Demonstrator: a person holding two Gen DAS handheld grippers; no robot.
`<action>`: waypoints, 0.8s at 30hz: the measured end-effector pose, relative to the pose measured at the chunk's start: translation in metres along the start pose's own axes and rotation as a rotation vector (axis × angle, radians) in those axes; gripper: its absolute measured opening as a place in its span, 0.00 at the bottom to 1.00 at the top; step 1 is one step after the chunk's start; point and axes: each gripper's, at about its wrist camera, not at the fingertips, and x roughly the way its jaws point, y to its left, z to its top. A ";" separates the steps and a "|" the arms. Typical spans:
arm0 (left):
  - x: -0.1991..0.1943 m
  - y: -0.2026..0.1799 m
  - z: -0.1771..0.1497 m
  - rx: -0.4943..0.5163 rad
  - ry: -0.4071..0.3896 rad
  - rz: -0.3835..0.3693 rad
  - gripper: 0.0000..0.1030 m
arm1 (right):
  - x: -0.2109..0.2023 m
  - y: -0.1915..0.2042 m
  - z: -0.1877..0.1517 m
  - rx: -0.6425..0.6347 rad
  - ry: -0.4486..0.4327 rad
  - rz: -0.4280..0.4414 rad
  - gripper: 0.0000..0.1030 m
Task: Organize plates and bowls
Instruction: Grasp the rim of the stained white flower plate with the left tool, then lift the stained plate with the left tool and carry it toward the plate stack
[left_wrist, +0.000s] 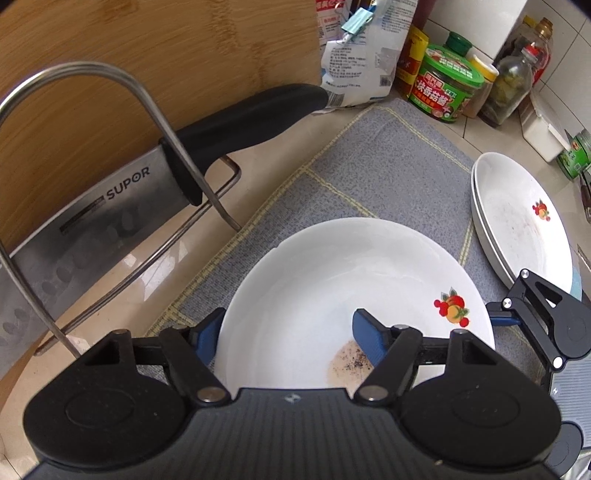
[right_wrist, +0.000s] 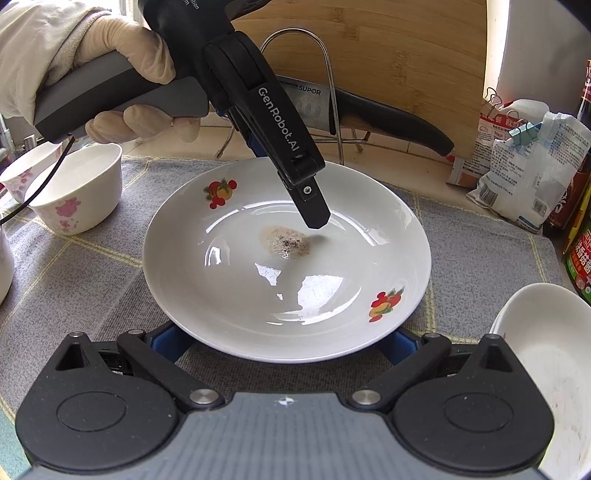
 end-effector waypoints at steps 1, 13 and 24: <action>0.001 0.000 0.001 -0.002 0.005 -0.002 0.70 | 0.000 0.000 0.000 0.000 -0.001 -0.001 1.00; 0.002 0.001 0.003 0.002 0.012 -0.009 0.70 | 0.001 -0.002 0.002 -0.004 0.012 0.007 1.00; -0.003 0.006 -0.002 -0.006 0.018 -0.046 0.70 | 0.000 -0.006 0.002 -0.038 0.028 0.027 1.00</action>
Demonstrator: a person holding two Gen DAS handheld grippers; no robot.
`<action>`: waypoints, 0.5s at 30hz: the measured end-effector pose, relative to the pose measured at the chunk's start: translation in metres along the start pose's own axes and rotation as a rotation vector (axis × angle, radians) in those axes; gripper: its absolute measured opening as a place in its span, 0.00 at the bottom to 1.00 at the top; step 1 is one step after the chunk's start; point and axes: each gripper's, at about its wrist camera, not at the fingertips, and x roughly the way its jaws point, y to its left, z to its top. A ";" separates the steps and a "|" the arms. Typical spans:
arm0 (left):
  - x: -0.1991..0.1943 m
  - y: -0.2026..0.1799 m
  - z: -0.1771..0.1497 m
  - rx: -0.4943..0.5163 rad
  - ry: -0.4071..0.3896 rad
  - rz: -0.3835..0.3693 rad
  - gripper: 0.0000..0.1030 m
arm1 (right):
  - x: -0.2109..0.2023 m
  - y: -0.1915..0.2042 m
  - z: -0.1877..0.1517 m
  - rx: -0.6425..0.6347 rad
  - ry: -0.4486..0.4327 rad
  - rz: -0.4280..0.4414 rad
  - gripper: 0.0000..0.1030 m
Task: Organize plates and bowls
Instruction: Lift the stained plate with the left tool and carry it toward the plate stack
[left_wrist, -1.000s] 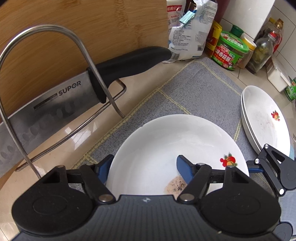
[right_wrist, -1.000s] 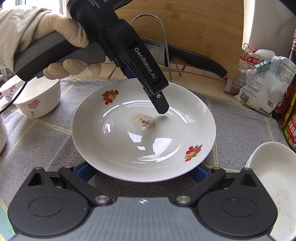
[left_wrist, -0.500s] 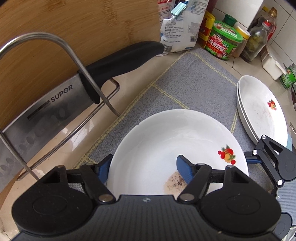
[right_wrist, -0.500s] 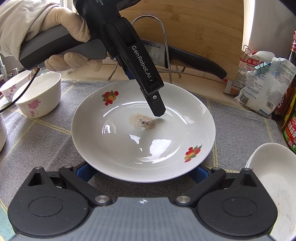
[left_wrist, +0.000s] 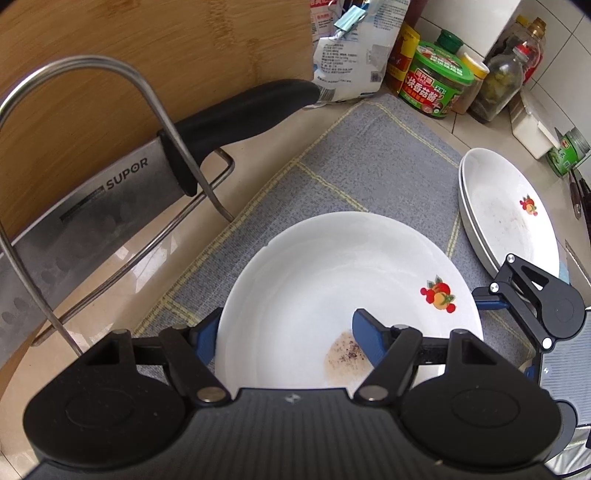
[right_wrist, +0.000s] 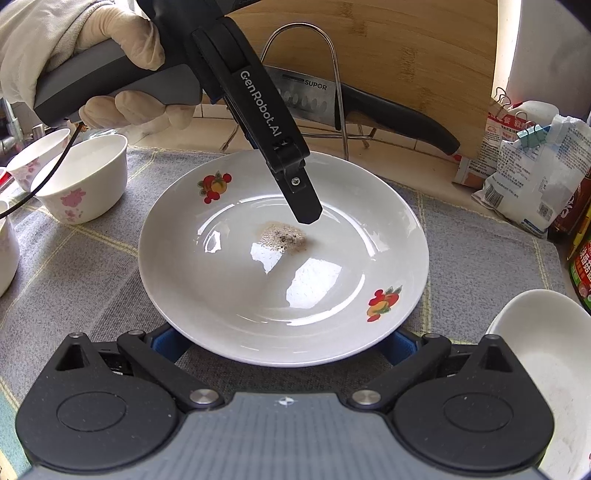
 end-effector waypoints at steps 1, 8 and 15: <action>0.001 0.002 0.000 -0.011 0.003 -0.006 0.70 | 0.000 0.000 0.000 -0.003 -0.001 -0.001 1.00; 0.003 0.002 0.001 -0.004 -0.005 -0.010 0.71 | 0.000 0.000 0.000 0.004 -0.007 0.002 1.00; 0.002 0.001 0.000 0.001 -0.015 -0.013 0.71 | 0.001 0.000 0.002 0.012 0.004 0.002 1.00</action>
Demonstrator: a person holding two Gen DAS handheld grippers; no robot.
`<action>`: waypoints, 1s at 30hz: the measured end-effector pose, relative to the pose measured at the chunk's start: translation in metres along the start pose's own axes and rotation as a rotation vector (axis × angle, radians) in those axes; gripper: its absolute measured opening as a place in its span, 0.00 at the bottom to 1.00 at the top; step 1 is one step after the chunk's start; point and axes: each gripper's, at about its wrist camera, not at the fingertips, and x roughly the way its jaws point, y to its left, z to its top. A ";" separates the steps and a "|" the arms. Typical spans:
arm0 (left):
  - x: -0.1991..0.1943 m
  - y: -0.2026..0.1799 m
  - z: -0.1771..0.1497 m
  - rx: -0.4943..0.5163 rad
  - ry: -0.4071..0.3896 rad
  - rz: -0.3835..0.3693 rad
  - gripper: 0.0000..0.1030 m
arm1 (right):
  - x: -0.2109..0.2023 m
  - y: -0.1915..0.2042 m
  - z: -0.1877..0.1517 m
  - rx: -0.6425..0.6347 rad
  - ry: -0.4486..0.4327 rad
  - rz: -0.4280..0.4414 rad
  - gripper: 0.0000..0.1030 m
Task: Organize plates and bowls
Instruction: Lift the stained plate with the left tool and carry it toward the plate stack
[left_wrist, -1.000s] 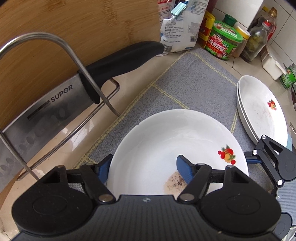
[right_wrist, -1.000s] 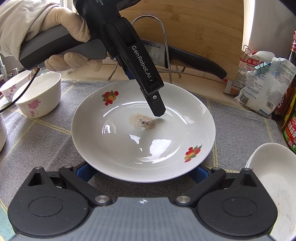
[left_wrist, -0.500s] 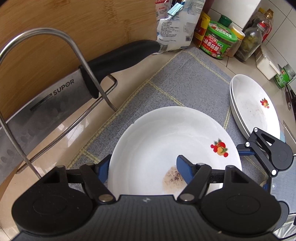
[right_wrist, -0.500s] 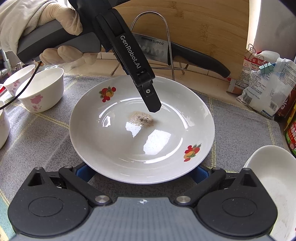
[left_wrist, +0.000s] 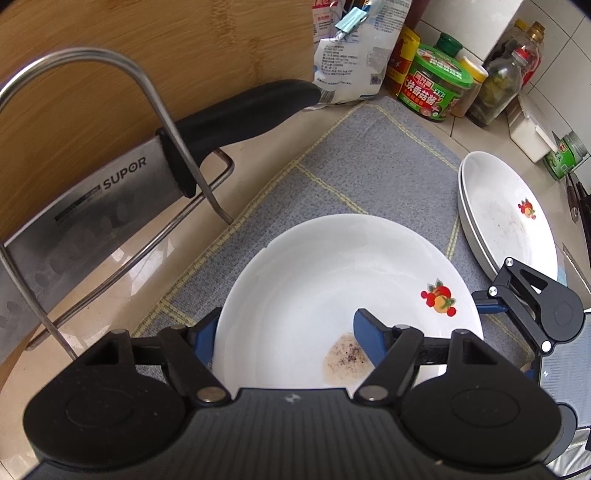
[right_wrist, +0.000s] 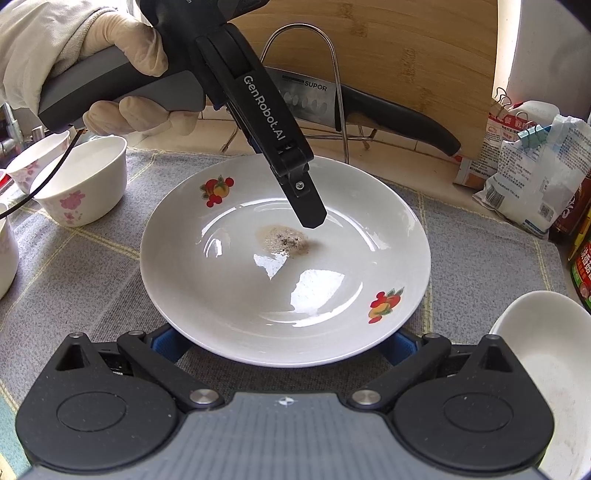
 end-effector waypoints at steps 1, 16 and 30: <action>0.000 0.000 0.000 0.001 0.001 0.000 0.71 | 0.000 0.000 0.000 -0.001 0.001 0.000 1.00; -0.008 -0.001 -0.009 -0.016 -0.018 0.010 0.71 | -0.005 0.001 -0.001 -0.005 -0.002 -0.009 1.00; -0.013 -0.003 -0.016 -0.006 -0.017 0.007 0.71 | -0.010 0.004 -0.001 -0.018 -0.002 -0.006 1.00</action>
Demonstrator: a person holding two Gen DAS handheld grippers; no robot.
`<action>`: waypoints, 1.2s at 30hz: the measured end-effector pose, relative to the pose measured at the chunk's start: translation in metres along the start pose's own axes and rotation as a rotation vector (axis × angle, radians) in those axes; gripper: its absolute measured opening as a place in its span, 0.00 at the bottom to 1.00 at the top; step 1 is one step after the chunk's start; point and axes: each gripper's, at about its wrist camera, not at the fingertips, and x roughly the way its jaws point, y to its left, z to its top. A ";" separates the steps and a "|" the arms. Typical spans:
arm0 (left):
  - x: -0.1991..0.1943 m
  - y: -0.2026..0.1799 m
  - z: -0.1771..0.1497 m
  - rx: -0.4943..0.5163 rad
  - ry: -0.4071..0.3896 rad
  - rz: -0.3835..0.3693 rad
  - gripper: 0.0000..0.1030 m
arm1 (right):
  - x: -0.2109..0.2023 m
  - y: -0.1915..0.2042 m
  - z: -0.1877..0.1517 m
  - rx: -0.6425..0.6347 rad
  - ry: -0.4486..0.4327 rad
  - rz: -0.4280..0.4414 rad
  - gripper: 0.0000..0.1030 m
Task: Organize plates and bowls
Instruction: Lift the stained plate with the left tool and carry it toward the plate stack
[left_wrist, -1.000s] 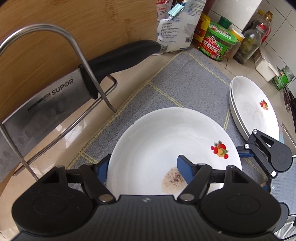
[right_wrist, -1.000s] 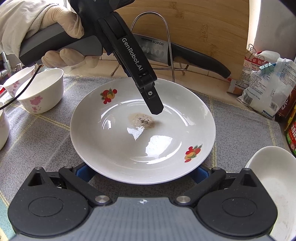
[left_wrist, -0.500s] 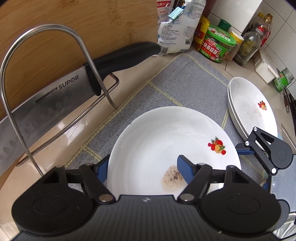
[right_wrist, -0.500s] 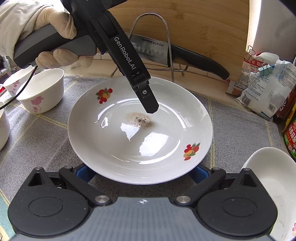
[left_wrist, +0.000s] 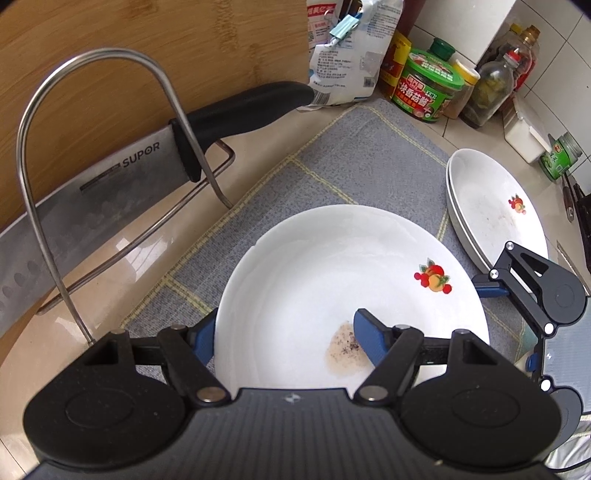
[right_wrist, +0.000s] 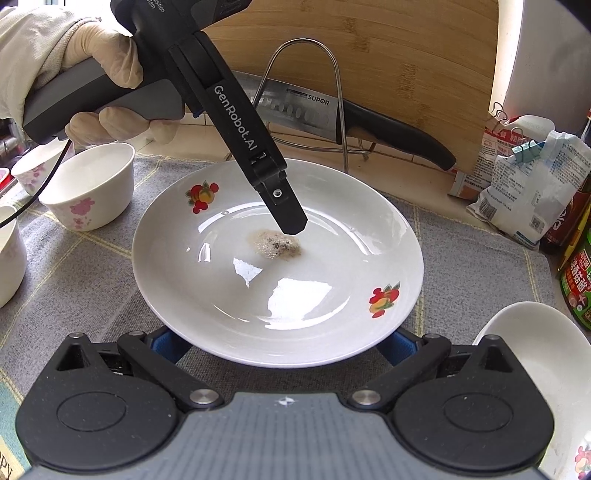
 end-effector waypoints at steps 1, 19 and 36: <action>0.002 0.001 -0.001 -0.003 0.008 -0.002 0.71 | 0.001 0.000 0.000 0.002 0.005 0.004 1.00; 0.012 0.009 0.003 -0.018 0.002 -0.032 0.75 | 0.009 -0.002 -0.005 0.001 -0.013 0.026 1.00; 0.012 0.006 0.005 0.005 -0.002 -0.001 0.75 | 0.009 -0.001 0.000 -0.019 0.007 -0.012 1.00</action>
